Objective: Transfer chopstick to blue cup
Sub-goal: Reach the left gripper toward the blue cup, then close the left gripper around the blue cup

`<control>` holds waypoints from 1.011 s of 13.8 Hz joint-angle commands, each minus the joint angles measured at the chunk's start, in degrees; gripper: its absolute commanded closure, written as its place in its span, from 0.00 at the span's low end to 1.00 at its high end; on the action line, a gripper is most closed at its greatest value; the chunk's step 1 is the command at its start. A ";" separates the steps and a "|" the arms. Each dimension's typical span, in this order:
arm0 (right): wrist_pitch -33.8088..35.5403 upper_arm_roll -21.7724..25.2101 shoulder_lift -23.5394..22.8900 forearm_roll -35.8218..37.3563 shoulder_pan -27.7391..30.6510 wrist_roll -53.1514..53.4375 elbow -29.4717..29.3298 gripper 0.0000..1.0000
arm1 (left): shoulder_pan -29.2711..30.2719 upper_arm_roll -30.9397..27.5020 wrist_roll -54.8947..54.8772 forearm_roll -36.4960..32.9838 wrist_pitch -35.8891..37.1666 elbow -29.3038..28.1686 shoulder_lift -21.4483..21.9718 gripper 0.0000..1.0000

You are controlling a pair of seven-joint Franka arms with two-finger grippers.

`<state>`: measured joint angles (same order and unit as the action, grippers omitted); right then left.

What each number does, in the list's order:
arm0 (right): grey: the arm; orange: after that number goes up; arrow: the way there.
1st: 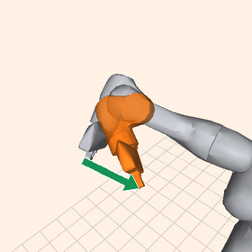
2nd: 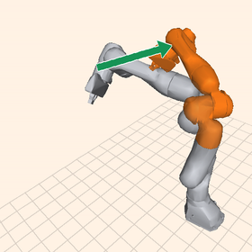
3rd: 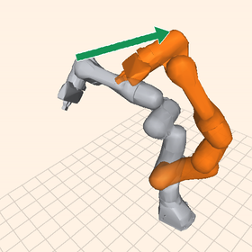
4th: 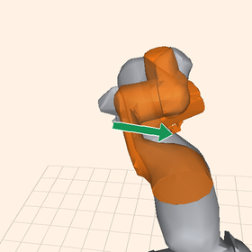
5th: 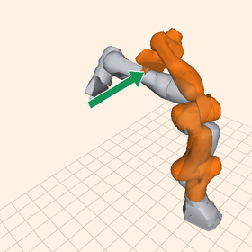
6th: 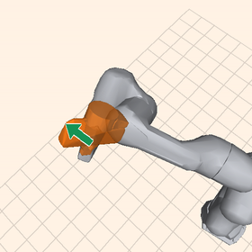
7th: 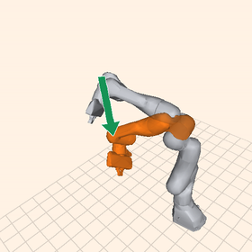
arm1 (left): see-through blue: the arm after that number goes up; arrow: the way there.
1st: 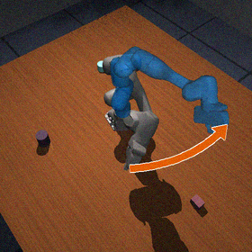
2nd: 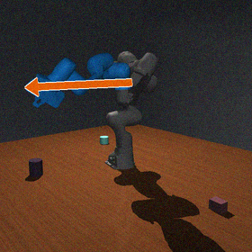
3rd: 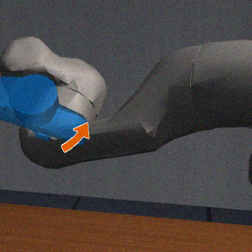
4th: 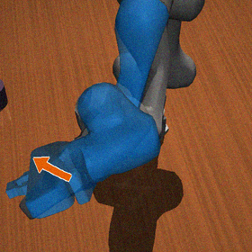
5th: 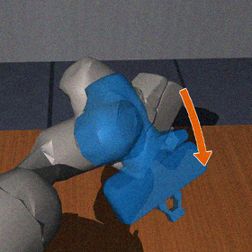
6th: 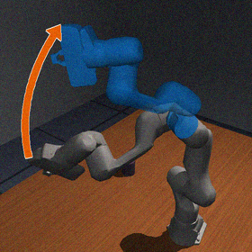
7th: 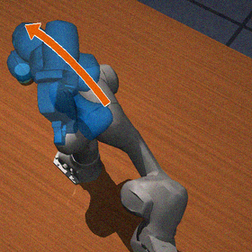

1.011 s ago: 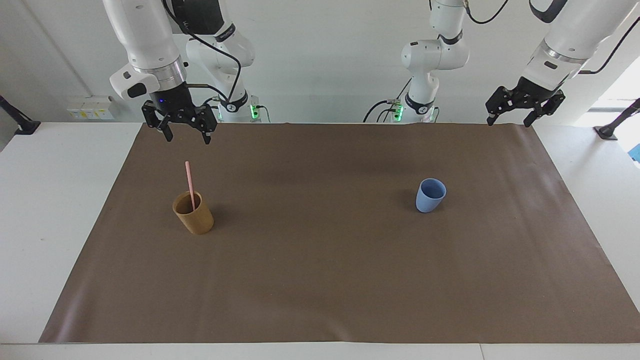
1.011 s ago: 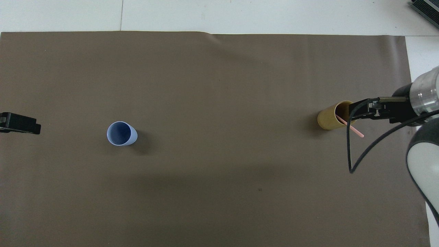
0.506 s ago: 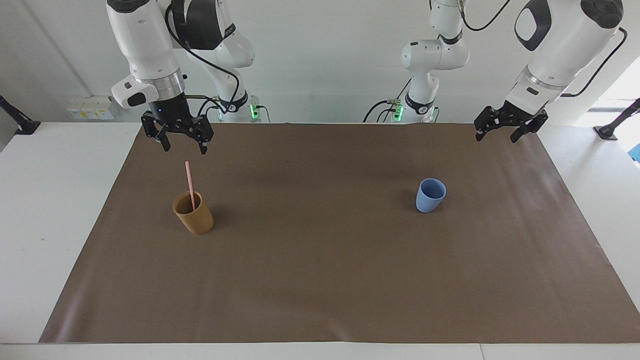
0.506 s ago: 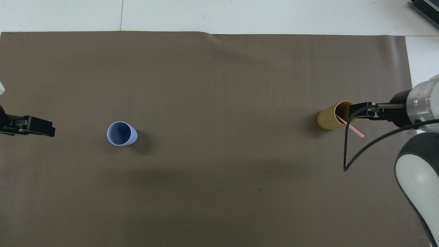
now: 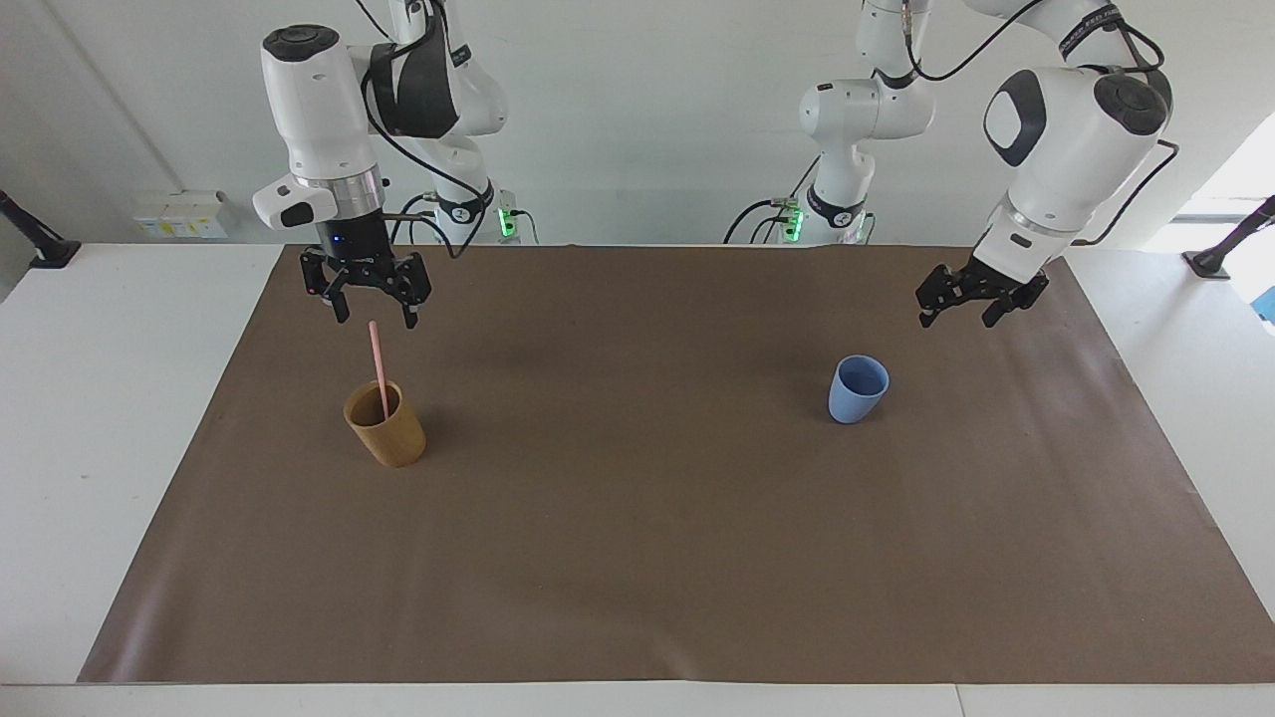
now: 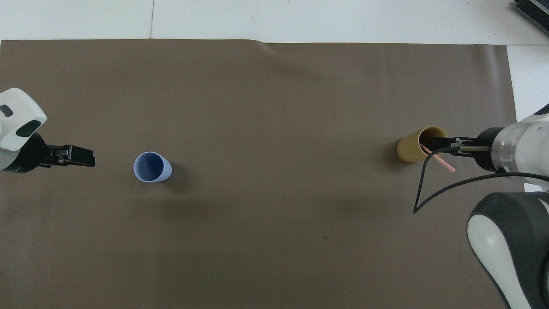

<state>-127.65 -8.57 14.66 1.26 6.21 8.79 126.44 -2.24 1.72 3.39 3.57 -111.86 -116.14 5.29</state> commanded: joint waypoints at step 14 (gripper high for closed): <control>-15.25 -0.31 -3.05 0.58 3.46 -11.25 9.62 0.00 | -4.96 -0.49 11.20 1.88 -21.64 -12.79 -7.76 0.00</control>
<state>-140.99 -8.51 12.48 1.27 8.94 -0.93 136.63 -5.96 1.98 14.14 4.52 -131.98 -127.18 -3.37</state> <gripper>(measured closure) 0.000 0.000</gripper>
